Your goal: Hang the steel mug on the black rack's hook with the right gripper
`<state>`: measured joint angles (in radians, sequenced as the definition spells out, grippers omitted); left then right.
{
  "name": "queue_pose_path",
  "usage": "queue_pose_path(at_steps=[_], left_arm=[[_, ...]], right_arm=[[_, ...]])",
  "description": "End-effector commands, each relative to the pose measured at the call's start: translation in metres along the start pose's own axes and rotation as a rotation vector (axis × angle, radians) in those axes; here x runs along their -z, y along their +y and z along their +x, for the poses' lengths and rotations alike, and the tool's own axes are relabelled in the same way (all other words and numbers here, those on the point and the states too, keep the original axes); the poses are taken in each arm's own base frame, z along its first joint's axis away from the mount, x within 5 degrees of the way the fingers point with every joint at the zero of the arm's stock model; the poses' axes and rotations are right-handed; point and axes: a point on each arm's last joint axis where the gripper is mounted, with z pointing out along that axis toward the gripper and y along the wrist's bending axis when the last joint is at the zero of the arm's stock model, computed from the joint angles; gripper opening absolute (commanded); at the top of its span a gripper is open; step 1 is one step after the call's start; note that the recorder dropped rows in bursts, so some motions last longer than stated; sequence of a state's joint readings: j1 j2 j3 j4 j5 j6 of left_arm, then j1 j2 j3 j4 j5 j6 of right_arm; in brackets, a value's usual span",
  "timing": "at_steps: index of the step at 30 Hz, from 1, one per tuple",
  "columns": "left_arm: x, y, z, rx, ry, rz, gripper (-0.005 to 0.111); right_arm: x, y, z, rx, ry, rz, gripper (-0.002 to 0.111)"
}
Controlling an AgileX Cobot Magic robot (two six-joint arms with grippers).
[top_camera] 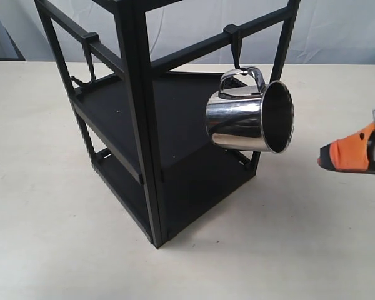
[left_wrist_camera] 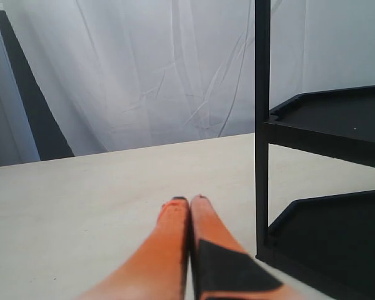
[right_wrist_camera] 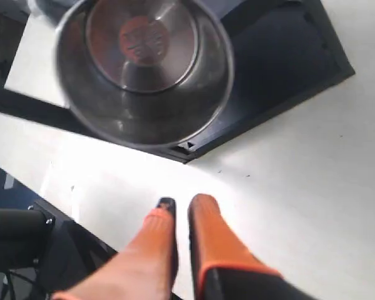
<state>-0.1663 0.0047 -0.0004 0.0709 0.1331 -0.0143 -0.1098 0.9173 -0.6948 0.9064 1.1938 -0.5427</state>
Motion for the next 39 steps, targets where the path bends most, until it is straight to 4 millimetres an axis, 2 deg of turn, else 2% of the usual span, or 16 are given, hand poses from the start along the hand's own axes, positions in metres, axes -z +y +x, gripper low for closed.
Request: queue_pose_path(at_steps=[1, 7, 18, 23, 28, 34, 36, 39], left_arm=[[0.000, 0.000, -0.001, 0.002, -0.010, 0.004, 0.002], [0.000, 0.000, -0.001, 0.002, -0.010, 0.004, 0.002], [0.000, 0.000, -0.001, 0.002, -0.010, 0.004, 0.002], [0.000, 0.000, -0.001, 0.002, -0.010, 0.004, 0.002], [0.000, 0.000, -0.001, 0.002, -0.010, 0.004, 0.002], [0.000, 0.000, -0.001, 0.002, -0.010, 0.004, 0.002], [0.000, 0.000, -0.001, 0.002, -0.010, 0.004, 0.002], [0.000, 0.000, -0.001, 0.002, -0.010, 0.004, 0.002]], right_arm=[[0.019, 0.022, 0.018, 0.108, -0.074, 0.012, -0.001], [0.034, 0.040, 0.035, 0.205, -0.163, 0.023, -0.001], [0.043, 0.053, 0.046, 0.241, -0.231, -0.005, -0.001], [0.056, 0.055, 0.048, 0.445, -0.511, 0.136, -0.001], [0.059, 0.051, 0.078, 0.620, -0.709, 0.259, -0.001], [0.048, 0.045, 0.119, 0.705, -0.739, 0.175, -0.001], [0.045, 0.042, 0.126, 0.722, -0.751, 0.153, -0.001], [0.039, 0.030, 0.122, 0.677, -0.794, 0.183, -0.001]])
